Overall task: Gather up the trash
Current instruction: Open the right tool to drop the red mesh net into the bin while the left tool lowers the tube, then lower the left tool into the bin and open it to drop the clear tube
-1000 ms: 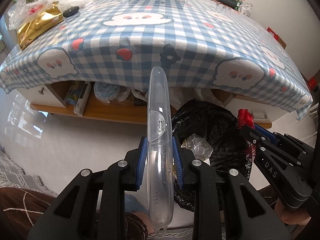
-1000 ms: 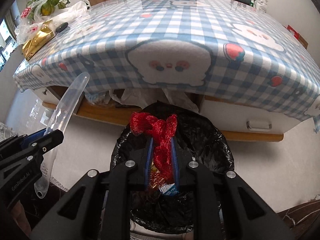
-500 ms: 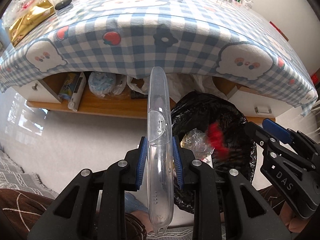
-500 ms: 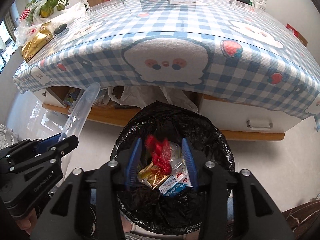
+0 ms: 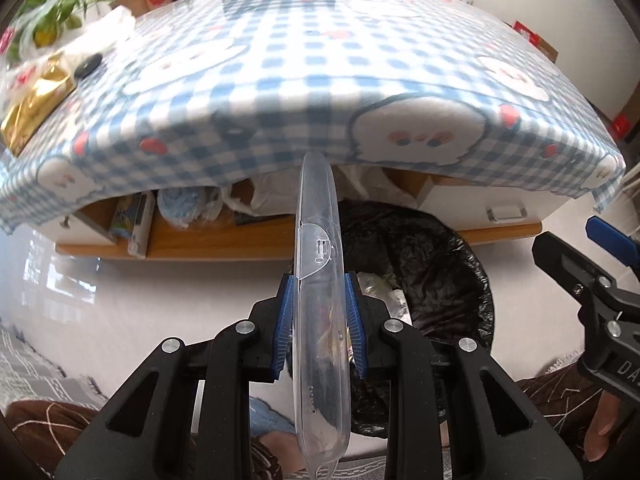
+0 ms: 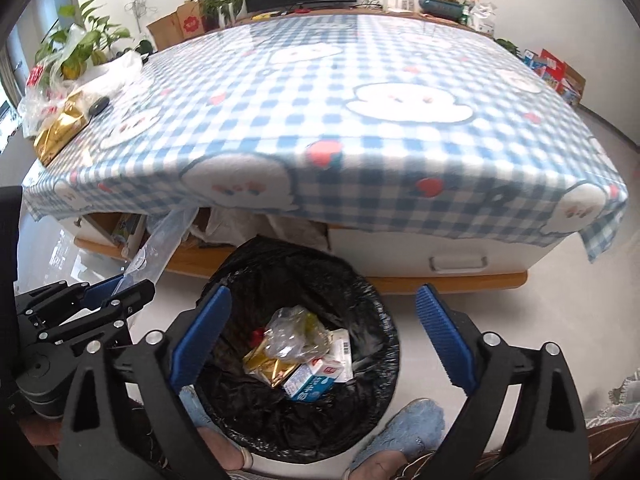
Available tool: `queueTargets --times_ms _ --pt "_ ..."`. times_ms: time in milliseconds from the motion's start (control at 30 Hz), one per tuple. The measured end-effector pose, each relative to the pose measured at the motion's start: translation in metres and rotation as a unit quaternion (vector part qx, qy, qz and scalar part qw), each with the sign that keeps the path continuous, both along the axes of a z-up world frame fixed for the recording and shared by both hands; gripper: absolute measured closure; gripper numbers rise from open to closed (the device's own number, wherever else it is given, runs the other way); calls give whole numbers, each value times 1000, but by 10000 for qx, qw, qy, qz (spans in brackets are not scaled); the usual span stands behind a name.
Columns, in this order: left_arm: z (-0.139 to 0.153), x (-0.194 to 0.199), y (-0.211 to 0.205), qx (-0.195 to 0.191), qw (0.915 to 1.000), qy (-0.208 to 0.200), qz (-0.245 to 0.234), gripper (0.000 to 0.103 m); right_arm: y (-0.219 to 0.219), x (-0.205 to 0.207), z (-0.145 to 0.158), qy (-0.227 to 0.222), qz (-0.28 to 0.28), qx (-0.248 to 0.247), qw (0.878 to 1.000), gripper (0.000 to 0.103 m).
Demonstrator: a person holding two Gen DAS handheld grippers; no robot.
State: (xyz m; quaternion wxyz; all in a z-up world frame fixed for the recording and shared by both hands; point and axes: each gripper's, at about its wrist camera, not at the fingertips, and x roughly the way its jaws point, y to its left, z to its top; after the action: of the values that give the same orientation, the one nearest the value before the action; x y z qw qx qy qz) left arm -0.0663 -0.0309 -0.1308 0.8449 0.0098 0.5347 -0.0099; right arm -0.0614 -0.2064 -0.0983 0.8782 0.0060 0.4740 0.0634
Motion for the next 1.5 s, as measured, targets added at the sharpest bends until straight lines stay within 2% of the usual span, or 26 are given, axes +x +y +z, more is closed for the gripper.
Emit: queueTargets --times_ms 200,333,567,733,1133,1233,1300,1500 --pt "-2 13 -28 -169 9998 47 -102 78 -30 3 1 -56 -232 -202 9995 8" --pt "-17 16 -42 -212 9995 76 -199 78 -52 5 -23 114 -424 -245 9987 8" --pt "-54 17 -57 -336 9981 405 -336 78 -78 8 -56 399 -770 -55 9962 8" --pt "-73 18 -66 -366 9975 496 -354 78 -83 7 -59 342 -798 6 9962 8" --pt "-76 16 -69 -411 9977 333 -429 77 -80 8 -67 429 -795 -50 9959 8" --pt "-72 15 -69 -390 9980 231 -432 70 -75 8 -68 429 -752 -108 9962 8" --pt "-68 14 -68 -363 9985 134 -393 54 -72 8 -67 414 -705 -145 9966 8" --pt "-43 5 -54 -301 9990 -190 -262 31 -59 6 -56 268 -525 -185 9981 8"
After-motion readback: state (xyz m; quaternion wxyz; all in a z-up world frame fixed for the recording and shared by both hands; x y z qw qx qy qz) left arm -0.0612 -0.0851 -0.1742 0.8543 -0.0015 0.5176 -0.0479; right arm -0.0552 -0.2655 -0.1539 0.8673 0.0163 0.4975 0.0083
